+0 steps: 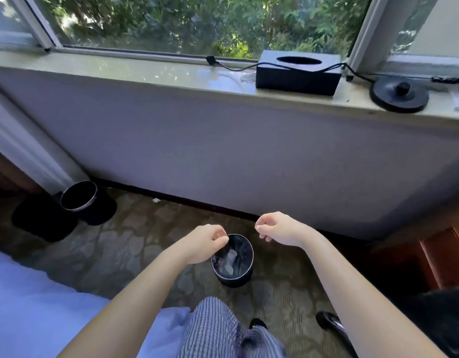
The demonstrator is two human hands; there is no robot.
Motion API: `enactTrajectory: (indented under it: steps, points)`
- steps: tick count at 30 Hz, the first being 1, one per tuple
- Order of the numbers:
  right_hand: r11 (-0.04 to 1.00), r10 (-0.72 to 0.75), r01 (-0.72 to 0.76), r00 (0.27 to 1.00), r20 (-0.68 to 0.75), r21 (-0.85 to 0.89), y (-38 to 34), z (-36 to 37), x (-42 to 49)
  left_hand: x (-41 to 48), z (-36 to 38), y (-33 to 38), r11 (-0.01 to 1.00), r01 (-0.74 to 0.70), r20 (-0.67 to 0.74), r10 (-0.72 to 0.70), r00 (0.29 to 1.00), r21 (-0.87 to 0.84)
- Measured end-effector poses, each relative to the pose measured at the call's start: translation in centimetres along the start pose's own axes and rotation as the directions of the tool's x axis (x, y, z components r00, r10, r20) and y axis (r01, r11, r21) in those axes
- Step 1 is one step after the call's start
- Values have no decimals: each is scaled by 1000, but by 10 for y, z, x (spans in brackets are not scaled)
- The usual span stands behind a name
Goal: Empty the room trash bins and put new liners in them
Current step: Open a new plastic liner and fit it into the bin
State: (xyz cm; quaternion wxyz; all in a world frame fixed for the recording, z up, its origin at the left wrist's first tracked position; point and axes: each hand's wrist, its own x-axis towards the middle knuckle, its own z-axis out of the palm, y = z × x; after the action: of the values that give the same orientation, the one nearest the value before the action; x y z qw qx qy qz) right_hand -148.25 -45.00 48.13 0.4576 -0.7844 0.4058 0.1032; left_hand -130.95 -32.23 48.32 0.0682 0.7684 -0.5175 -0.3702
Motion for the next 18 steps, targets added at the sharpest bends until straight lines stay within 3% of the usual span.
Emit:
enactTrajectory:
  steps: [5, 11, 15, 18]
  points:
    - [999, 49, -49, 998, -28, 22, -1, -13, 42, 53, -29, -6, 999, -30, 32, 29, 999, 38]
    - [989, 148, -143, 982, -122, 44, -16, -16, 86, 126, -64, -13, 976, -163, 152, 141, 978, 147]
    - [961, 272, -253, 934, -232, 111, -29, -7, 118, 174, -91, -34, 929, -292, 248, 234, 940, 229]
    - [920, 385, -351, 895, -226, 177, -42, 11, 138, 203, -106, -51, 885, -377, 339, 278, 899, 272]
